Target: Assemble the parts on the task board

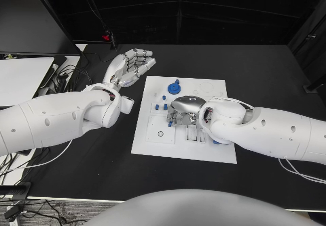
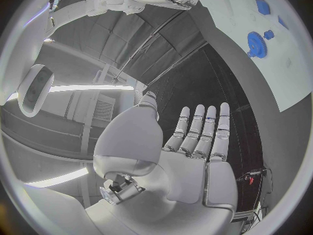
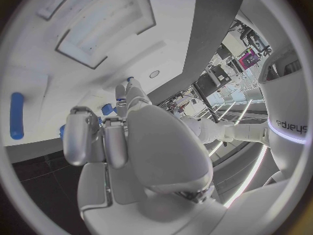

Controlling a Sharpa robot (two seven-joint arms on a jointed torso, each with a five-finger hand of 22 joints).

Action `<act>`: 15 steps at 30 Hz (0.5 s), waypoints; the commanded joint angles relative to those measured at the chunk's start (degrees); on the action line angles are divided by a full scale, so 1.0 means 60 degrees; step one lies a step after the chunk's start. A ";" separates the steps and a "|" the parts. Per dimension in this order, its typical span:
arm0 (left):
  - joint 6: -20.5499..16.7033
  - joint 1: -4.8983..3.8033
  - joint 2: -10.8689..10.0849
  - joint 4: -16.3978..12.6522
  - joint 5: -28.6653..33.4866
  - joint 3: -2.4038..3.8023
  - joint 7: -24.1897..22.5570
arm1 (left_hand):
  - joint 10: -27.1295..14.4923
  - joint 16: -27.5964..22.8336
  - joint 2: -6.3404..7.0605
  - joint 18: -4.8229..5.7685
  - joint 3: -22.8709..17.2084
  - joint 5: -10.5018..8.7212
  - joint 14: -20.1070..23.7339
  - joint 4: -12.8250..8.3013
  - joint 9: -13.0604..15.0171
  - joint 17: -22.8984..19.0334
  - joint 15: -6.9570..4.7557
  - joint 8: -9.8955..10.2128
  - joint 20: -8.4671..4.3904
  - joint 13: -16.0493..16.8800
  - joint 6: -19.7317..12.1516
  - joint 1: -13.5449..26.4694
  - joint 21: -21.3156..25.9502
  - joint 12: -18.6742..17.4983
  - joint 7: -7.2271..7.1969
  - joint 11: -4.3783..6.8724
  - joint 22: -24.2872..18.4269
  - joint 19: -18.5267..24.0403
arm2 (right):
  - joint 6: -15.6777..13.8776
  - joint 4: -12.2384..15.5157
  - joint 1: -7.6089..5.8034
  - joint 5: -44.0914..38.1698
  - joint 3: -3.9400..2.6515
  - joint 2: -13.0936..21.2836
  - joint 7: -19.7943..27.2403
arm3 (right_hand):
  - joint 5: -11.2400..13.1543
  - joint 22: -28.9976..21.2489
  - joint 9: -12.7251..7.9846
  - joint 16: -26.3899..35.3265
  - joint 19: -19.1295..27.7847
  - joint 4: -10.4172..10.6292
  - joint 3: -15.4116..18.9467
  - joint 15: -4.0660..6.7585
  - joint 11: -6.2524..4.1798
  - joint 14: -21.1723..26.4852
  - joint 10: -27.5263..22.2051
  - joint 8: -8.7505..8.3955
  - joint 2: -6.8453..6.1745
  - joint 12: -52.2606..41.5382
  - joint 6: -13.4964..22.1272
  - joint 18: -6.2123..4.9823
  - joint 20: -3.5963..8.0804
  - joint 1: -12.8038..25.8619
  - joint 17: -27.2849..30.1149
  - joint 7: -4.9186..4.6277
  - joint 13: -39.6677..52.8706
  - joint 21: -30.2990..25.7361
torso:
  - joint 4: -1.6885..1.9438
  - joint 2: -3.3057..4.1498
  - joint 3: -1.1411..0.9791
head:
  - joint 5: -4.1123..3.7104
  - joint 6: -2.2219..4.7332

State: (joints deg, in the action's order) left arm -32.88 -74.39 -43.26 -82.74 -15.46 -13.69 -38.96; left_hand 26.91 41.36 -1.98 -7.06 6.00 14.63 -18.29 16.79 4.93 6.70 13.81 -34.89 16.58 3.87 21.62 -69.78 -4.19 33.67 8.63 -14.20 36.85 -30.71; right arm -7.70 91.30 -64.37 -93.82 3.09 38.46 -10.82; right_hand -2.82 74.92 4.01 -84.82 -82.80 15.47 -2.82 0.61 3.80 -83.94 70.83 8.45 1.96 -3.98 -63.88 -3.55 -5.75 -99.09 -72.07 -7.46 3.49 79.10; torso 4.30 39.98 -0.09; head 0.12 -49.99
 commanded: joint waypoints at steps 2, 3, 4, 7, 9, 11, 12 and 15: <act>0.0009 -0.0012 0.0001 -0.0005 0.0012 0.0009 -0.1133 | -0.0044 0.0028 -0.0058 0.0092 0.0064 -0.0032 0.0031 -0.0015 -0.0008 -0.0008 -0.0011 -0.0054 -0.0004 -0.0013 -0.0052 0.0031 -0.0043 0.0050 0.1326 -0.0003 -0.0016 -0.0034 | 0.0118 0.0008 0.0000 -0.0051 0.0009 -0.0058 -0.0070 | -0.0032 0.0943 -0.0031 0.0091 0.0096 0.0053 -0.0048 -0.0102 0.0113 -0.0471 -0.0150 -0.0174 -0.0090 0.0076 0.0132 0.0004 -0.0050 0.0161 0.0112 -0.0101 -0.0013 -0.0081 | 0.0005 -0.0003 0.0003 | -0.0006 -0.0001; 0.0010 -0.0012 0.0003 -0.0004 0.0012 0.0009 -0.1132 | -0.0045 0.0039 -0.0070 0.0091 0.0065 -0.0025 0.0026 -0.0018 -0.0013 -0.0017 -0.0012 -0.0060 -0.0005 -0.0014 -0.0051 0.0014 -0.0044 0.0057 0.1326 -0.0003 -0.0020 -0.0035 | 0.0116 0.0007 0.0000 -0.0053 0.0009 -0.0082 -0.0080 | -0.0026 0.0906 -0.0049 0.0125 0.0125 0.0102 -0.0013 -0.0146 0.0168 -0.0454 -0.0325 -0.0285 -0.0195 0.0093 0.0284 -0.0007 -0.0083 0.0255 0.0207 -0.0144 -0.0017 -0.0130 | 0.0004 -0.0003 0.0004 | -0.0010 -0.0001; 0.0012 -0.0012 0.0006 -0.0003 0.0012 0.0009 -0.1131 | -0.0045 0.0039 -0.0070 0.0091 0.0065 -0.0025 0.0026 -0.0018 -0.0013 -0.0017 -0.0012 -0.0060 -0.0005 -0.0014 -0.0051 0.0014 -0.0044 0.0057 0.1326 -0.0003 -0.0020 -0.0035 | 0.0114 0.0008 0.0000 -0.0054 0.0009 -0.0095 -0.0084 | -0.0025 0.0887 -0.0053 0.0141 0.0139 0.0121 0.0006 -0.0164 0.0188 -0.0446 -0.0398 -0.0335 -0.0248 0.0090 0.0355 -0.0013 -0.0099 0.0300 0.0250 -0.0156 -0.0015 -0.0155 | 0.0005 -0.0003 0.0003 | -0.0010 -0.0001; 0.0019 -0.0012 0.0013 -0.0002 0.0012 0.0009 -0.1128 | -0.0045 0.0039 -0.0070 0.0091 0.0065 -0.0025 0.0026 -0.0018 -0.0013 -0.0017 -0.0012 -0.0060 -0.0005 -0.0014 -0.0051 0.0014 -0.0044 0.0057 0.1326 -0.0003 -0.0020 -0.0035 | 0.0127 0.0022 0.0000 -0.0057 0.0009 -0.0101 -0.0087 | -0.0024 0.0830 -0.0049 0.0203 0.0183 0.0144 0.0041 -0.0192 0.0219 -0.0413 -0.0510 -0.0422 -0.0358 0.0072 0.0467 -0.0035 -0.0132 0.0402 0.0422 -0.0173 -0.0008 -0.0229 | 0.0019 0.0000 -0.0002 | -0.0005 -0.0001; 0.0019 -0.0012 0.0012 -0.0005 0.0012 0.0009 -0.1125 | -0.0045 0.0042 -0.0072 0.0091 0.0065 -0.0022 0.0024 -0.0019 -0.0014 -0.0019 -0.0012 -0.0062 -0.0005 -0.0014 -0.0051 0.0009 -0.0044 0.0059 0.1326 -0.0003 -0.0021 -0.0035 | 0.0150 0.0031 0.0001 -0.0058 0.0010 -0.0090 -0.0094 | -0.0022 0.0806 -0.0048 0.0232 0.0201 0.0154 0.0070 -0.0205 0.0234 -0.0398 -0.0585 -0.0474 -0.0423 0.0070 0.0537 -0.0044 -0.0148 0.0477 0.0494 -0.0176 -0.0007 -0.0263 | 0.0020 0.0000 -0.0005 | 0.0014 -0.0001; 0.0019 -0.0012 0.0004 -0.0009 0.0012 0.0009 -0.1121 | -0.0045 0.0046 -0.0076 0.0091 0.0065 -0.0019 0.0022 -0.0019 -0.0016 -0.0022 -0.0013 -0.0064 -0.0005 -0.0014 -0.0051 0.0003 -0.0044 0.0062 0.1326 -0.0003 -0.0023 -0.0035 | 0.0173 0.0037 0.0002 -0.0058 0.0010 -0.0073 -0.0097 | -0.0016 0.0775 -0.0047 0.0256 0.0224 0.0160 0.0117 -0.0223 0.0261 -0.0387 -0.0685 -0.0529 -0.0512 0.0069 0.0614 -0.0055 -0.0166 0.0572 0.0550 -0.0195 -0.0006 -0.0304 | 0.0007 -0.0004 0.0001 | 0.0028 -0.0001; 0.0017 -0.0012 0.0000 -0.0010 0.0012 0.0009 -0.1119 | -0.0045 0.0046 -0.0076 0.0091 0.0065 -0.0019 0.0022 -0.0019 -0.0016 -0.0022 -0.0013 -0.0064 -0.0005 -0.0014 -0.0051 0.0003 -0.0044 0.0062 0.1326 -0.0003 -0.0023 -0.0035 | 0.0179 0.0041 0.0003 -0.0059 0.0010 -0.0064 -0.0100 | -0.0013 0.0744 -0.0045 0.0282 0.0249 0.0163 0.0149 -0.0232 0.0269 -0.0374 -0.0729 -0.0555 -0.0560 0.0065 0.0651 -0.0066 -0.0175 0.0628 0.0618 -0.0195 -0.0004 -0.0344 | 0.0007 -0.0004 0.0001 | 0.0023 -0.0001; 0.0011 -0.0012 -0.0008 -0.0012 0.0012 0.0009 -0.1117 | -0.0045 0.0046 -0.0076 0.0091 0.0065 -0.0019 0.0022 -0.0019 -0.0016 -0.0022 -0.0013 -0.0064 -0.0005 -0.0014 -0.0051 0.0003 -0.0044 0.0062 0.1326 -0.0003 -0.0023 -0.0035 | 0.0184 0.0048 0.0004 -0.0059 0.0011 -0.0049 -0.0100 | -0.0011 0.0641 -0.0049 0.0380 0.0330 0.0159 0.0216 -0.0251 0.0295 -0.0322 -0.0848 -0.0638 -0.0658 0.0059 0.0780 -0.0102 -0.0196 0.0756 0.0876 -0.0216 -0.0001 -0.0476 | 0.0003 0.0000 0.0003 | 0.0024 -0.0001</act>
State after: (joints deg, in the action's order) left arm -32.88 -74.38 -43.29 -82.73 -15.46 -13.69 -38.96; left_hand 26.91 41.36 -1.98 -7.06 6.16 14.63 -18.29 16.63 4.88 6.65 13.81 -34.89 16.58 3.87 21.61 -69.78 -4.19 33.67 8.64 -14.20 36.81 -30.71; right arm -7.21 91.39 -64.28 -93.87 3.17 38.13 -11.22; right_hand -2.98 74.91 3.77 -82.79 -81.18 16.52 -1.84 -0.42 5.62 -83.94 66.06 4.83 -2.05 -3.69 -59.51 -3.55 -6.89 -95.04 -67.24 -8.74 3.45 76.48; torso 4.37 39.98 -0.09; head 0.23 -49.99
